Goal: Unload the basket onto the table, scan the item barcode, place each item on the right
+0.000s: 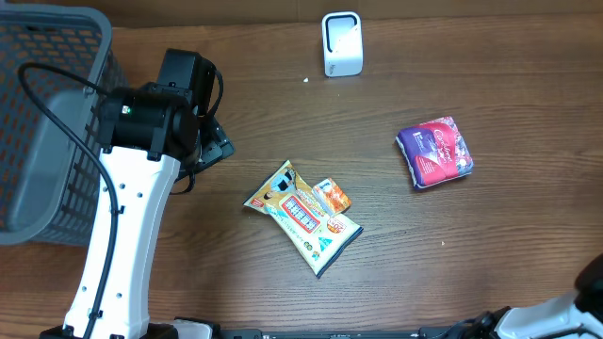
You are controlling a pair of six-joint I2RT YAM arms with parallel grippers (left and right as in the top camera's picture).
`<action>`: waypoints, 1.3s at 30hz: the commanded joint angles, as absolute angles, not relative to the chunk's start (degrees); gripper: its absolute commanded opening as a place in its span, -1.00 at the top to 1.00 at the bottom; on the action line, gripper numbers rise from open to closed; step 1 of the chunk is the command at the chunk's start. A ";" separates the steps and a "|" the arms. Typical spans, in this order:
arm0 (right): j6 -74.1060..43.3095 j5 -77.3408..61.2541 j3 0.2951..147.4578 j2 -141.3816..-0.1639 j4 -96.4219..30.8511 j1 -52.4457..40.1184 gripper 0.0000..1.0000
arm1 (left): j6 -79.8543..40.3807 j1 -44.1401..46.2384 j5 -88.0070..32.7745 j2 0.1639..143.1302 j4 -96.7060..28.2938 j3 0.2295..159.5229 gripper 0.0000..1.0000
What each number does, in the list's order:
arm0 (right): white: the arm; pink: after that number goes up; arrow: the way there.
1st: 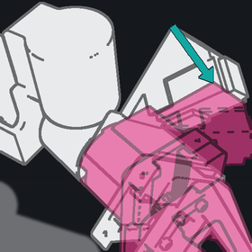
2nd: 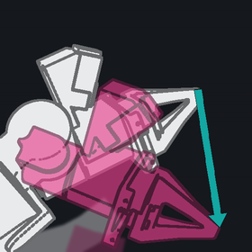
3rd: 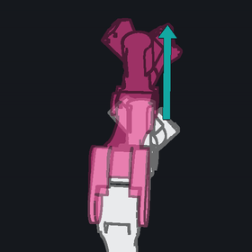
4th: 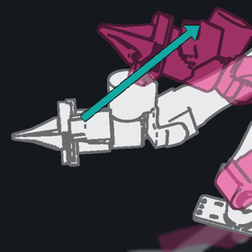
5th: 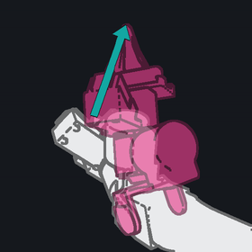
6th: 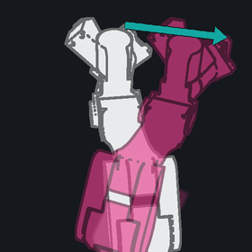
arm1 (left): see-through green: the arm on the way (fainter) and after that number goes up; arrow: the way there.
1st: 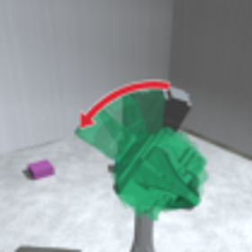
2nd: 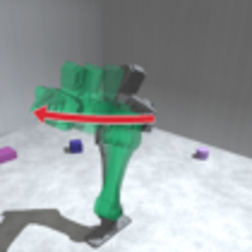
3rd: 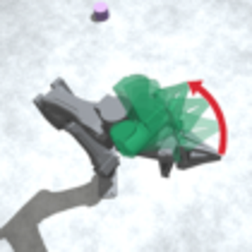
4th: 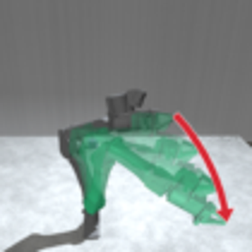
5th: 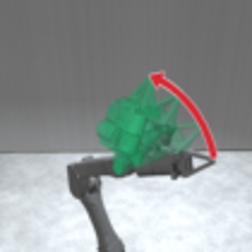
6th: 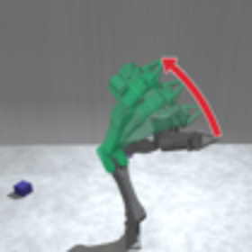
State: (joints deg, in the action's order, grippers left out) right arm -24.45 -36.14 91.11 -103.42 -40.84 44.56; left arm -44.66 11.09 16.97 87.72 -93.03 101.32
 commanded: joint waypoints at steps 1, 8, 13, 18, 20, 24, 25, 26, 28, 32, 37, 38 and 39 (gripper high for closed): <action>-22.44 -36.12 92.44 -101.27 -44.84 41.93 -1.00 | -45.23 10.87 18.00 87.74 -92.92 102.37 -1.00; -22.39 -36.07 91.88 -101.71 -53.08 35.99 -1.00 | -45.23 10.87 18.00 87.74 -92.92 102.37 -0.99; -22.24 -32.71 91.83 -101.80 -55.86 30.68 -1.00 | -45.23 10.90 18.00 87.74 -92.92 102.37 -1.00; -22.26 -23.11 91.83 -101.80 -56.07 24.32 -1.00 | -44.58 10.87 18.02 87.74 -93.41 102.37 -0.99; -22.24 -21.39 91.83 -101.80 -56.03 22.24 -1.00 | -44.60 10.87 18.00 87.74 -93.10 102.37 -1.00; -22.26 -21.52 91.83 -101.80 -56.07 19.97 -1.00 | -44.62 10.87 18.00 87.74 -92.79 102.37 -1.00; -22.24 -21.45 91.83 -101.80 -56.36 19.38 -1.00 | -44.62 10.87 18.00 87.74 -92.79 102.37 -1.00; -22.20 -21.34 91.72 -101.80 -56.62 18.90 -1.00 | -44.60 10.87 18.00 87.74 -92.77 102.37 -1.00; -22.17 -19.46 90.91 -101.82 -56.97 17.69 -1.00 | -44.62 10.87 18.00 87.74 -92.77 102.37 -1.00; -22.24 -11.62 87.31 -101.95 -55.48 14.44 -1.00 | -44.60 10.87 18.00 87.74 -92.77 102.37 -0.99; -22.22 -11.35 83.13 -102.02 -50.98 11.44 -1.00 | -44.60 10.87 18.00 87.74 -92.77 102.37 -0.99; -22.22 -11.35 82.35 -102.02 -49.93 10.96 -1.00 | -44.62 10.87 18.00 87.74 -92.77 102.37 -1.00; -22.24 -11.35 81.43 -102.02 -48.77 10.52 -1.00 | -45.32 10.87 17.96 87.74 -92.42 102.37 -1.00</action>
